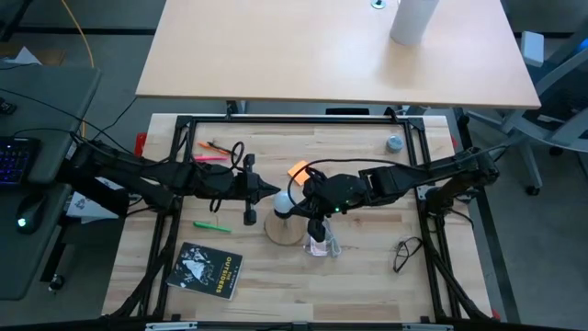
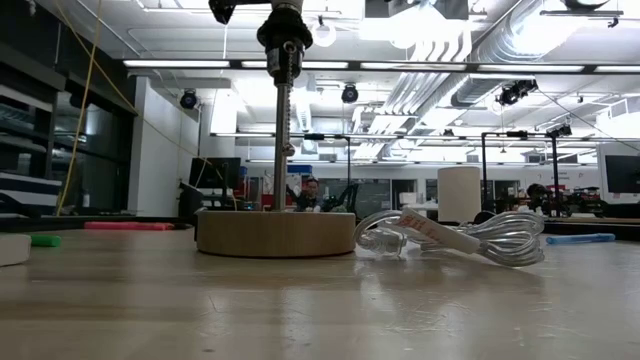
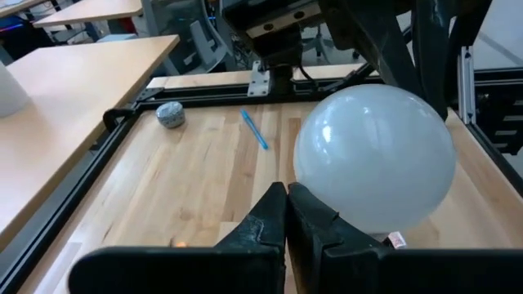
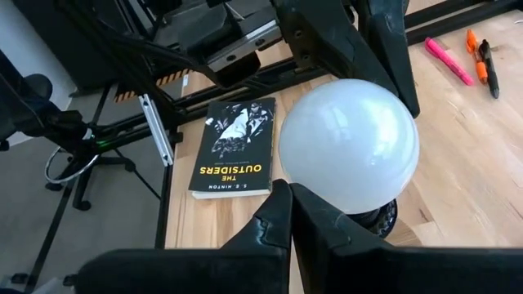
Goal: Screw lightbulb
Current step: Insert the white lightbulb into the lamp
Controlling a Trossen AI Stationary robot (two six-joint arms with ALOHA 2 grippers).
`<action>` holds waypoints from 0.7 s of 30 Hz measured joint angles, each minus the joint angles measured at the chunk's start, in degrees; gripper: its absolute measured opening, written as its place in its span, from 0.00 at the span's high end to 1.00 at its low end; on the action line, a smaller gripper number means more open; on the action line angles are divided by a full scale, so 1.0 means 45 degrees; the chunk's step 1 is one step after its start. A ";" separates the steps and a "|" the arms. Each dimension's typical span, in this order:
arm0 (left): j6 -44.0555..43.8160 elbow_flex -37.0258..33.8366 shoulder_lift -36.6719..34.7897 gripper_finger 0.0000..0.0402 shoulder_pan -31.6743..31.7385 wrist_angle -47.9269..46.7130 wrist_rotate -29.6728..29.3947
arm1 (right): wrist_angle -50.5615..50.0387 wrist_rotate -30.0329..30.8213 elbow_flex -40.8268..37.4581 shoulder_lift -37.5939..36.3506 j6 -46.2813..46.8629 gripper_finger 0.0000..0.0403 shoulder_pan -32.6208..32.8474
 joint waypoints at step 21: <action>-0.0005 0.0000 0.0007 1.00 -0.0010 -0.0445 -0.0238 | 0.0034 0.0075 0.0005 0.0034 0.0306 1.00 -0.0155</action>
